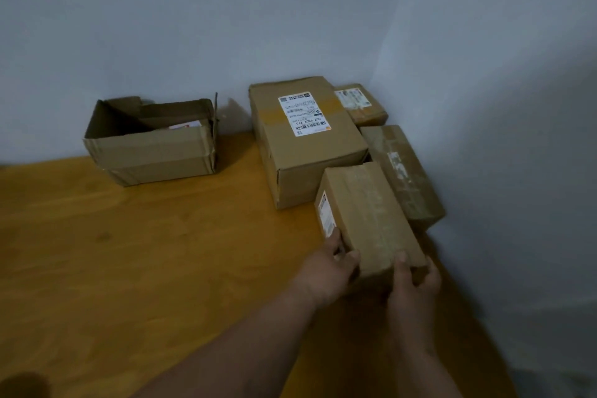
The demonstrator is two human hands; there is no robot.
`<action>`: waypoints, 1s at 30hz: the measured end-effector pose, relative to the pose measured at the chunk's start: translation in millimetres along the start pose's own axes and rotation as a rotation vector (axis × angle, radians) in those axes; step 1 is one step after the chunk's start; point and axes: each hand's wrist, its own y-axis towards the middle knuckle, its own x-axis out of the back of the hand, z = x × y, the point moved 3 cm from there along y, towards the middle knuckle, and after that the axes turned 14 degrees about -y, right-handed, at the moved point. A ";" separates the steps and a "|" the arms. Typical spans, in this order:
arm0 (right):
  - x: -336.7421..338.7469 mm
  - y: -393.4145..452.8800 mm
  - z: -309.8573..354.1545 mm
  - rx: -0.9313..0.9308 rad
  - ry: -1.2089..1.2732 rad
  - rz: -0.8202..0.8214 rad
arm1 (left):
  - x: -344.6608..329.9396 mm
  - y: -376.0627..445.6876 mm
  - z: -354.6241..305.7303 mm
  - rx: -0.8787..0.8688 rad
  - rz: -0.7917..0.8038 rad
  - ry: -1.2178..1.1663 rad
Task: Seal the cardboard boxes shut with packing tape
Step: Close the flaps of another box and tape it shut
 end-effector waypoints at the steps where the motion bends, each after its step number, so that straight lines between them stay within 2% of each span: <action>1: -1.1 3.5 1.0 -0.024 0.082 -0.001 | -2.2 3.3 -1.5 0.008 -0.003 -0.006; 6: -7.3 4.6 -17.0 -0.233 0.347 -0.019 | 6.5 -0.7 -1.0 0.002 -0.008 -0.011; 9: -32.3 -20.2 -38.7 -0.297 0.262 0.106 | 36.1 -12.8 11.2 0.003 -0.093 -0.032; 14: -84.6 -104.2 -30.3 -0.032 -0.063 0.448 | 121.7 -69.0 23.0 -0.052 -0.313 -0.113; 18: -126.8 -170.2 -22.4 0.130 -0.224 0.636 | 200.5 -142.2 33.8 -0.101 -0.453 -0.209; 24: -212.5 -335.8 -34.0 0.339 -0.371 0.838 | 350.4 -291.3 90.3 -0.172 -0.676 -0.332; 30: -291.4 -499.3 -43.8 0.498 -0.515 0.964 | 468.5 -418.4 141.7 -0.188 -0.805 -0.384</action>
